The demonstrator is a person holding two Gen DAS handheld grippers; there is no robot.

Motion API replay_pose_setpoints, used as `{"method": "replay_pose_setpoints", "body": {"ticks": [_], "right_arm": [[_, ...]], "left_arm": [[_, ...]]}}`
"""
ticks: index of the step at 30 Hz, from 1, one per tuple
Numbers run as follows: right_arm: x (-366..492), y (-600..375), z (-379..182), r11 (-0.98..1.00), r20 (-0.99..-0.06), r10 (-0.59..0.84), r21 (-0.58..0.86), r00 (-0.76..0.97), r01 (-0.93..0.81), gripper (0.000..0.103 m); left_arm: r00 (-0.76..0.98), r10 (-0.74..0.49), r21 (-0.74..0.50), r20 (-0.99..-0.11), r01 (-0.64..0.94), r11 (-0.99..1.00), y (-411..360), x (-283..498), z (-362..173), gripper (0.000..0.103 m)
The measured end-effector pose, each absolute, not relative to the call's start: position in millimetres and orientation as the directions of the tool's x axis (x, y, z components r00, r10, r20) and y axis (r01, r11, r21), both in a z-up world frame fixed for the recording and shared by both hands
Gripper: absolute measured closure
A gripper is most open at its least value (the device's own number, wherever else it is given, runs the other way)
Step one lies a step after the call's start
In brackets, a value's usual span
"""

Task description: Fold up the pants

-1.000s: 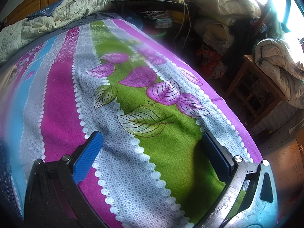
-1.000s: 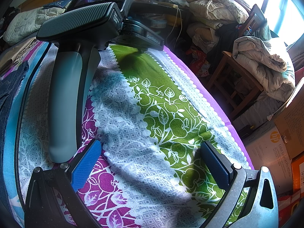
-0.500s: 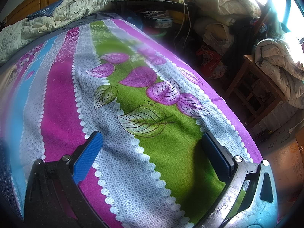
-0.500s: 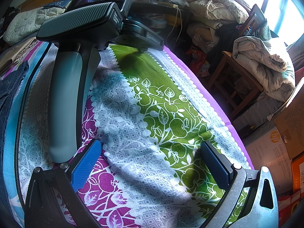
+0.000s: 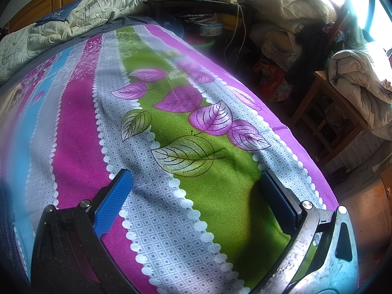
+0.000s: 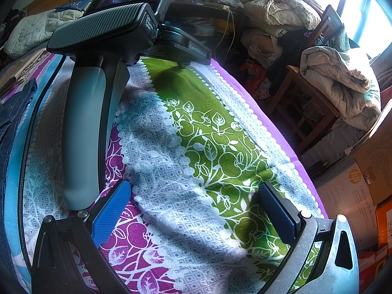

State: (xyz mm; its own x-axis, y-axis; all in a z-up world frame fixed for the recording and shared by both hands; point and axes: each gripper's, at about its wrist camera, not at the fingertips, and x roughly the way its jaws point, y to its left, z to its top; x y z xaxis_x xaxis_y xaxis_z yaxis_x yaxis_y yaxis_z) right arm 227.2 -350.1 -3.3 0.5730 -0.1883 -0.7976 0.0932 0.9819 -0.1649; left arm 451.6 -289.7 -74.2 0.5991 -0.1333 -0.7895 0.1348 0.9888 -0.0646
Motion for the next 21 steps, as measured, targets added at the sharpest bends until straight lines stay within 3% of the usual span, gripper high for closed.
{"method": "replay_pose_setpoints", "body": {"ticks": [21], "right_arm": [[229.4, -353.5, -3.4, 0.984, -0.801, -0.179, -0.154, 0.571, 0.093, 0.000]], "left_arm": [[0.599, -0.133, -0.065, -0.789, 0.135, 0.989, -289.3, 451.6, -74.3, 0.000]]}}
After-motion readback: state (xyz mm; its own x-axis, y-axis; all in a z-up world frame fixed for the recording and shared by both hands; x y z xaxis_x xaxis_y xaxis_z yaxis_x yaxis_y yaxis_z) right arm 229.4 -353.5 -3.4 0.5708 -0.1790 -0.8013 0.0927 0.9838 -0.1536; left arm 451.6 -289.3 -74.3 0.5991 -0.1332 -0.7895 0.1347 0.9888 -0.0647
